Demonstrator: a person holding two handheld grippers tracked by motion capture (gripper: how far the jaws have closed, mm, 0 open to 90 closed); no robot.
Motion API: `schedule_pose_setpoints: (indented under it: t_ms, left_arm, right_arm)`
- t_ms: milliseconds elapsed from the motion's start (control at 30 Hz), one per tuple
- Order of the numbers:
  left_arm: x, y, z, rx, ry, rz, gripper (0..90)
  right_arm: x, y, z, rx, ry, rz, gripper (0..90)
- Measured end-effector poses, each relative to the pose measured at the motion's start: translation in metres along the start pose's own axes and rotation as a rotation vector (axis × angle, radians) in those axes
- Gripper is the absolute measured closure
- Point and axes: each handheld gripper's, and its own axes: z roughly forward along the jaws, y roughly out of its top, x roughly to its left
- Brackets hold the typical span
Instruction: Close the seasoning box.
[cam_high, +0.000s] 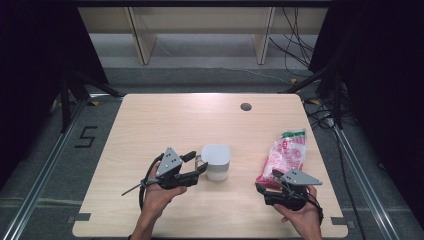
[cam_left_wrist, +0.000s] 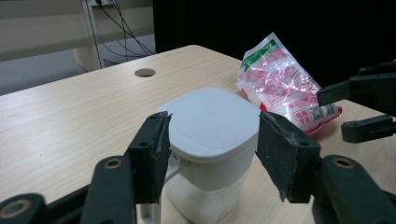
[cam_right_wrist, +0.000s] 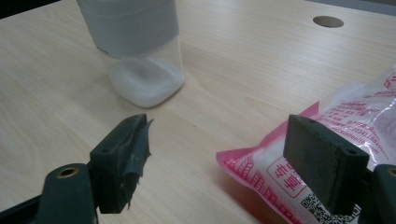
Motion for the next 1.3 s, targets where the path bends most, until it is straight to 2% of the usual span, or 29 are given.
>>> schedule_pose_setpoints:
  t_ms: [67,100,167,233,267,300,367,400,433,467,533,567,600,633,700,733,800,900,967,1000,1033,1067,1133,1167,1233,1267,1300]
  left_arm:
    - [0.0,-0.003,-0.001,0.007,-0.006,0.007,41.8]
    - [0.001,-0.003,-0.001,0.009,-0.006,0.022,41.1]
    - [0.0,-0.006,-0.002,0.018,0.006,0.005,39.4]
    - [0.001,-0.008,-0.002,0.022,0.01,0.014,38.8]
    - [0.001,-0.008,-0.002,0.022,0.01,0.014,38.5]
    - [0.0,-0.009,-0.004,0.022,0.017,0.007,38.1]
    - [0.0,-0.01,-0.004,0.022,0.02,0.009,37.8]
    - [0.0,-0.011,-0.006,0.025,0.022,0.024,37.3]
    - [0.0,-0.012,-0.005,0.02,0.017,0.018,36.6]
    - [0.0,-0.013,-0.007,0.032,0.023,0.027,35.9]
    - [-0.001,-0.016,-0.008,0.035,0.025,0.006,35.3]
    - [-0.001,-0.016,-0.008,0.039,0.029,0.009,35.0]
    - [-0.001,-0.017,-0.009,0.038,0.031,0.006,34.7]
    - [0.0,-0.018,-0.009,0.031,0.022,0.001,34.6]
    - [0.0,-0.019,-0.01,0.035,0.025,0.002,34.0]
    - [0.0,-0.019,-0.011,0.043,0.031,0.018,33.7]
    - [-0.002,-0.021,-0.012,0.045,0.036,0.002,33.1]
    - [-0.003,-0.023,-0.012,0.043,0.029,0.009,32.3]
    - [-0.004,-0.025,-0.014,0.043,0.031,0.007,32.0]
    - [-0.004,-0.025,-0.015,0.047,0.041,0.004,31.9]
    - [-0.005,-0.026,-0.015,0.044,0.041,0.005,31.8]
    - [-0.005,-0.027,-0.015,0.045,0.04,0.006,31.7]
    - [-0.007,-0.028,-0.016,0.046,0.041,0.008,31.5]
    - [-0.006,-0.029,-0.015,0.042,0.032,0.021,31.5]
    - [-0.008,-0.031,-0.016,0.056,0.042,0.015,31.2]
    - [-0.008,-0.032,-0.015,0.052,0.031,0.015,31.1]
    - [-0.009,-0.033,-0.015,0.059,0.04,0.018,30.7]
  right_arm:
    - [-0.002,0.0,0.0,-0.004,0.0,-0.033,23.3]
    - [-0.002,0.0,0.001,-0.003,-0.002,-0.024,23.3]
    - [-0.002,0.0,0.001,-0.004,-0.006,-0.032,23.3]
    - [-0.002,0.0,0.002,-0.006,0.001,-0.045,23.3]
    - [-0.002,0.0,0.002,-0.006,0.001,-0.045,23.3]
    - [0.001,0.0,0.002,0.0,0.013,-0.007,23.3]
    - [0.001,0.0,0.002,-0.002,0.015,-0.01,23.3]
    - [0.0,0.0,0.002,-0.001,0.016,-0.014,23.3]
    - [0.0,-0.001,0.001,-0.001,0.017,-0.018,23.2]
    - [0.0,-0.001,0.002,-0.001,0.02,-0.017,23.1]
    - [0.0,0.0,0.002,-0.006,0.023,-0.021,23.1]
    - [-0.002,0.0,0.002,0.001,0.032,-0.05,23.0]
    - [-0.002,0.0,0.002,0.004,0.028,-0.041,22.8]
    - [-0.003,0.0,0.003,-0.003,0.016,-0.061,22.8]
    - [-0.002,0.0,0.005,-0.013,0.022,-0.077,22.8]
    - [-0.001,-0.001,0.004,0.002,0.033,-0.052,22.8]
    - [0.0,-0.001,0.005,-0.001,0.035,-0.045,22.7]
    - [0.001,-0.001,0.006,0.004,0.041,-0.049,22.7]
    - [0.001,0.0,0.005,0.005,0.022,-0.079,22.7]
    - [0.005,-0.001,0.006,0.01,0.039,-0.036,22.7]
    - [0.003,0.0,0.006,0.005,0.04,-0.058,22.7]
    - [0.002,0.0,0.006,-0.01,0.017,-0.084,22.7]
    - [0.002,0.0,0.006,-0.009,0.017,-0.084,22.7]
    - [0.002,0.0,0.006,-0.009,0.016,-0.085,22.7]
    - [0.002,0.0,0.006,-0.009,0.015,-0.084,22.7]
    - [0.003,0.0,0.006,0.001,0.039,-0.06,22.7]
    - [0.003,0.0,0.006,-0.005,0.032,-0.07,22.7]
